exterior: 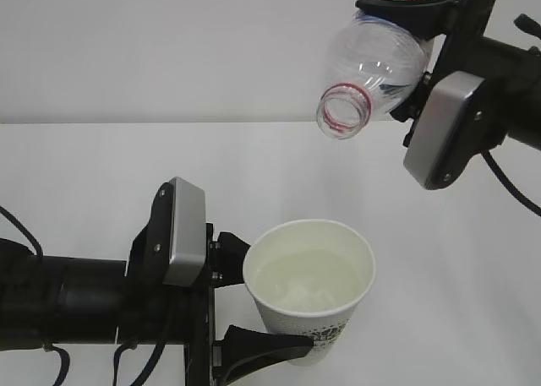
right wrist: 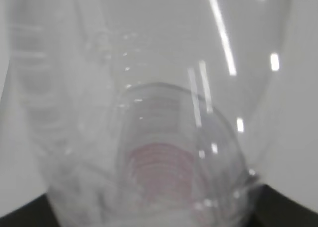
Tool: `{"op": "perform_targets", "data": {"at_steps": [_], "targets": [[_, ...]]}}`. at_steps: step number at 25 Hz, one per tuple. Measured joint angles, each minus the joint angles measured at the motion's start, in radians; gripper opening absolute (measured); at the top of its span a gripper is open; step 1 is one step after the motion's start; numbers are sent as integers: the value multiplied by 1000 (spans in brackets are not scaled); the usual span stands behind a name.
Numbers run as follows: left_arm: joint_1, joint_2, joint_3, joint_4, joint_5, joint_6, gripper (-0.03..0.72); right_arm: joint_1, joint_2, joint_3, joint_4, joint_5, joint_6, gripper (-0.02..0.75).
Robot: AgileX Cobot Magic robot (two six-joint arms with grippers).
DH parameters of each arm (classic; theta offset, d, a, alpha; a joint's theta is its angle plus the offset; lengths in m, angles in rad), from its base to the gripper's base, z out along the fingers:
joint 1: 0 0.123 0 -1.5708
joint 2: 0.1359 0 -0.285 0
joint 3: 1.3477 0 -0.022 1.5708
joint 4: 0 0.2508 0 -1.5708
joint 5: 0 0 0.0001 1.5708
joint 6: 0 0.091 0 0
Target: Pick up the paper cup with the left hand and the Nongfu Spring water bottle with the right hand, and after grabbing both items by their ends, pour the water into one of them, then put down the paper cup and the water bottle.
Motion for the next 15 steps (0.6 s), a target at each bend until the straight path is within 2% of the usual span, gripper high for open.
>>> {"op": "perform_targets", "data": {"at_steps": [15], "targets": [[0,0,0,0,0,0,535,0,0,0,2,-1,120,412]]}}
